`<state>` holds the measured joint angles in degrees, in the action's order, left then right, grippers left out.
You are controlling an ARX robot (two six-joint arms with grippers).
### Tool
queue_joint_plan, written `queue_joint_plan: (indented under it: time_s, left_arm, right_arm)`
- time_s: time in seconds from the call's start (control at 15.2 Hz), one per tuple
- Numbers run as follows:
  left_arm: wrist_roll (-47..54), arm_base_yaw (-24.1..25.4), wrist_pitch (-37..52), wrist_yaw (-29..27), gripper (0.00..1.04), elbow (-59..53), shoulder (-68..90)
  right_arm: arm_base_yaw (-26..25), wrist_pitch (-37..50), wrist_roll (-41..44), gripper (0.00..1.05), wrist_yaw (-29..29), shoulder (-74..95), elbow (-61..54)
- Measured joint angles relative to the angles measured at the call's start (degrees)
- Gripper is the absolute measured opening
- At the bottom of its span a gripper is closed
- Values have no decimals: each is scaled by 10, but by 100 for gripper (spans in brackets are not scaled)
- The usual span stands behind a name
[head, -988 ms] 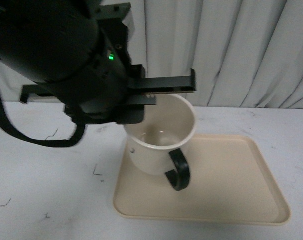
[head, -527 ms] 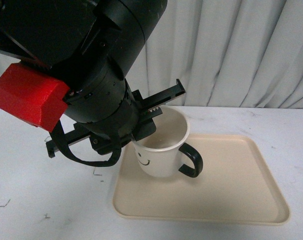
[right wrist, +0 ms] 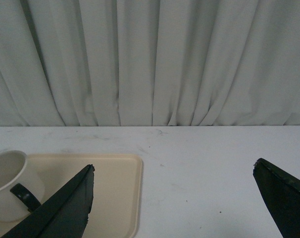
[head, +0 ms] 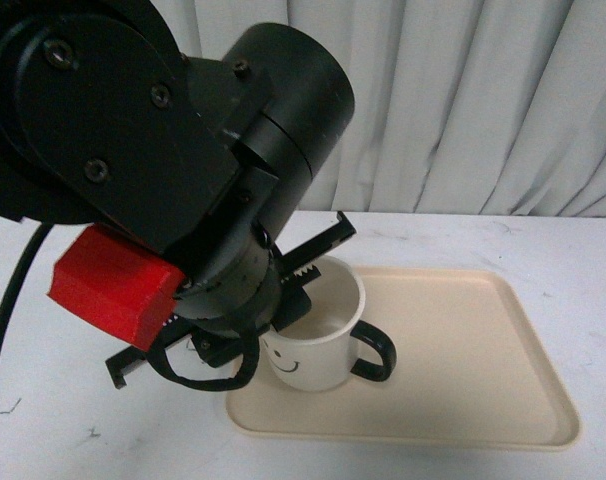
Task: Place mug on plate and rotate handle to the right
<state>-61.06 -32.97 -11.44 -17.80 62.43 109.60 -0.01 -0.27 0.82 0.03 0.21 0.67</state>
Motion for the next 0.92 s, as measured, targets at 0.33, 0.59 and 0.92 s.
queue_joint_plan:
  time_s: [0.33, 0.59, 0.92]
  left_arm:
    - [-10, -41, -1, -9, 36, 5, 18]
    - [50, -48, 4, 20, 71, 24, 3]
    - [316, -25, 129, 181, 98, -94, -247]
  right_arm:
    - [0, 0, 0, 98, 0, 0, 0]
    - [0, 0, 0, 98, 0, 0, 0]
    - [0, 0, 0, 98, 0, 0, 0]
